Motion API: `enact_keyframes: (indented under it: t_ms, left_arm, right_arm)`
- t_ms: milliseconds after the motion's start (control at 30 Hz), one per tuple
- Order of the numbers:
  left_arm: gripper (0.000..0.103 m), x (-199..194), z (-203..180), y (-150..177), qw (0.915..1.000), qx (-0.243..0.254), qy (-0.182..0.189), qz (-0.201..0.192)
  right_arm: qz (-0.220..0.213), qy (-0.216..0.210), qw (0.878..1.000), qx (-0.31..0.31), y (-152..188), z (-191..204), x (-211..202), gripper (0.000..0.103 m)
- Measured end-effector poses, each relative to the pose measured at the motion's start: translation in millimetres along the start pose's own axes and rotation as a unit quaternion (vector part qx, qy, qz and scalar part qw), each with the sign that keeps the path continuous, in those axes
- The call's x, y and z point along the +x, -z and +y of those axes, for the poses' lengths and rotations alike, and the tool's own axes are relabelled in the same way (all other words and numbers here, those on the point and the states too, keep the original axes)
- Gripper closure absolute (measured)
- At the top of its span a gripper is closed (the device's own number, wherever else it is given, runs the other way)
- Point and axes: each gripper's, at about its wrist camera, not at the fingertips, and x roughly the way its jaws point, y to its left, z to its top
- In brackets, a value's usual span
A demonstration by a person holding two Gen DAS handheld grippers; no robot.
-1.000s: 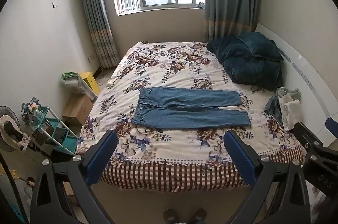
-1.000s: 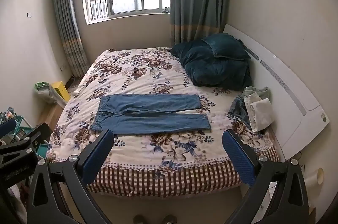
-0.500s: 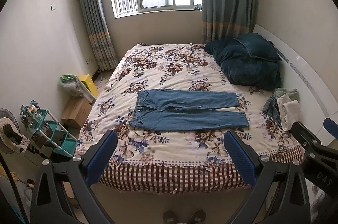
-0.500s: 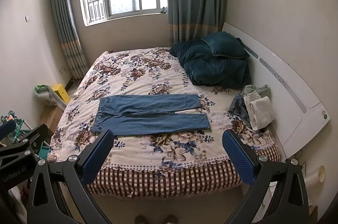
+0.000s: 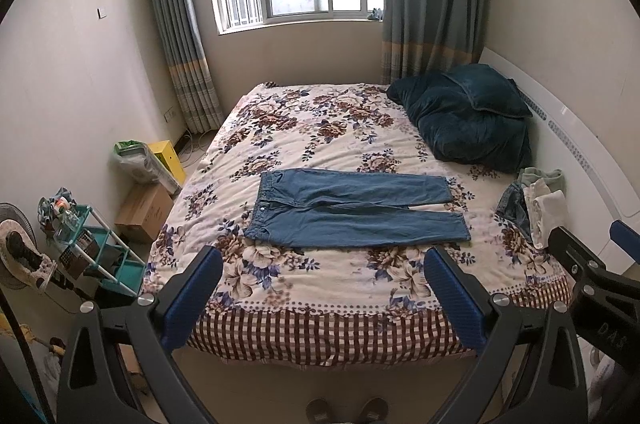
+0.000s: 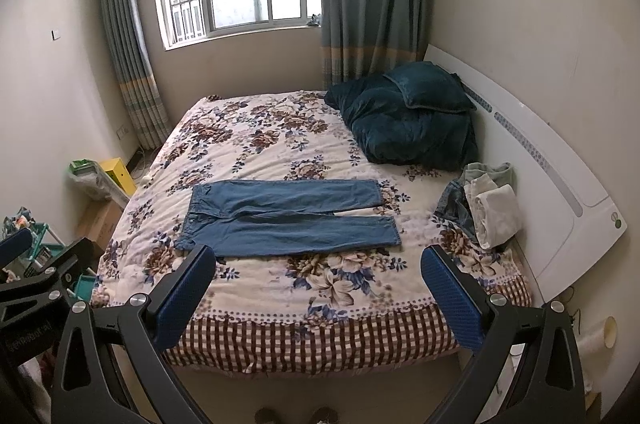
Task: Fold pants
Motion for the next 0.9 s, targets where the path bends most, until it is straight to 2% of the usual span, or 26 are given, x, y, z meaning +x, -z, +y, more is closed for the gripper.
enact_keyframes:
  t_ms: [900]
  left_arm:
    - [0.000, -2.0, -0.5, 0.0, 1.0000, -0.001, 0.000, -0.004]
  right_arm:
    - [0.001, -0.001, 1.000, 0.001, -1.5, 1.5, -0.9, 0.000]
